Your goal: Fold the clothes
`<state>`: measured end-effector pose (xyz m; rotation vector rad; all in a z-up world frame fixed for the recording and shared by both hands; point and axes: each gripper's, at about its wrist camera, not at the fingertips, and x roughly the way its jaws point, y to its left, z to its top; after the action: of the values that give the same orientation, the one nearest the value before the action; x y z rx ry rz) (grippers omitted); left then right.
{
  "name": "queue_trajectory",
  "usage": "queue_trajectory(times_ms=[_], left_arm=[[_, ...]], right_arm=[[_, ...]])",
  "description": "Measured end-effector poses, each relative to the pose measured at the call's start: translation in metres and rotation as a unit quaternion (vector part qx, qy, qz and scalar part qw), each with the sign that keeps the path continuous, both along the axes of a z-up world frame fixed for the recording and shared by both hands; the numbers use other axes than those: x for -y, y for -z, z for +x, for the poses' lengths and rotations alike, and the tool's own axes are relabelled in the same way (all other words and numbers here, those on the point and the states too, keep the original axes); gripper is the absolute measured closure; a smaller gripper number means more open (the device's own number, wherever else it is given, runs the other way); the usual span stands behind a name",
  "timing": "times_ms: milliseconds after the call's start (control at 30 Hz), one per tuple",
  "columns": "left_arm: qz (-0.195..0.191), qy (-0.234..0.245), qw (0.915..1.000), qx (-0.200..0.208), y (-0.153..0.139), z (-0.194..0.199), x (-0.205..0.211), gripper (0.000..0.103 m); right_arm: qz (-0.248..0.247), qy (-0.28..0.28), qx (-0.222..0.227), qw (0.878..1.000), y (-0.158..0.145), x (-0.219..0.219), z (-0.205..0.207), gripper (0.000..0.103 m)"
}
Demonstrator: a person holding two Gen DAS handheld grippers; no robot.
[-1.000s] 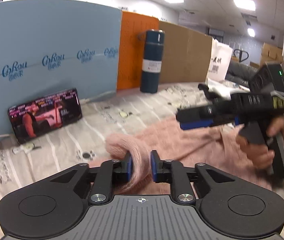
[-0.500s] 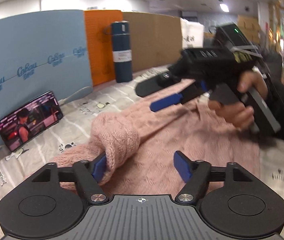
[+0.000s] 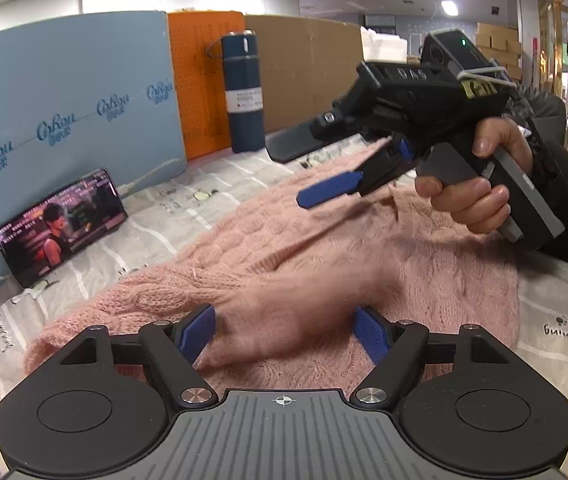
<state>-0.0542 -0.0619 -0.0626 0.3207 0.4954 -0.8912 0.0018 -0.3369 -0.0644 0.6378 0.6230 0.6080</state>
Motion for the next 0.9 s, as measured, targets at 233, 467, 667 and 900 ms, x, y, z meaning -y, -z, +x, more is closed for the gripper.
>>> queue_trajectory(times_ms=[233,467,667,900], left_arm=[[-0.066,-0.049,0.9964,0.022,-0.019,0.0,-0.032,0.015],[-0.021,-0.225,0.9731,0.046,-0.012,0.026,-0.047,0.009],[0.013,-0.281,0.9594,0.015,0.007,0.048,-0.052,0.009],[0.024,-0.329,0.9439,0.01,0.014,0.058,-0.057,0.008]], right_arm=[[-0.015,-0.034,-0.007,0.999,-0.006,-0.008,-0.004,0.011],[-0.066,-0.101,-0.022,0.992,-0.009,-0.027,-0.015,0.018],[-0.142,-0.143,-0.026,0.979,-0.003,-0.049,-0.024,0.042],[-0.162,-0.146,-0.022,0.976,0.0,-0.05,-0.029,0.039]])
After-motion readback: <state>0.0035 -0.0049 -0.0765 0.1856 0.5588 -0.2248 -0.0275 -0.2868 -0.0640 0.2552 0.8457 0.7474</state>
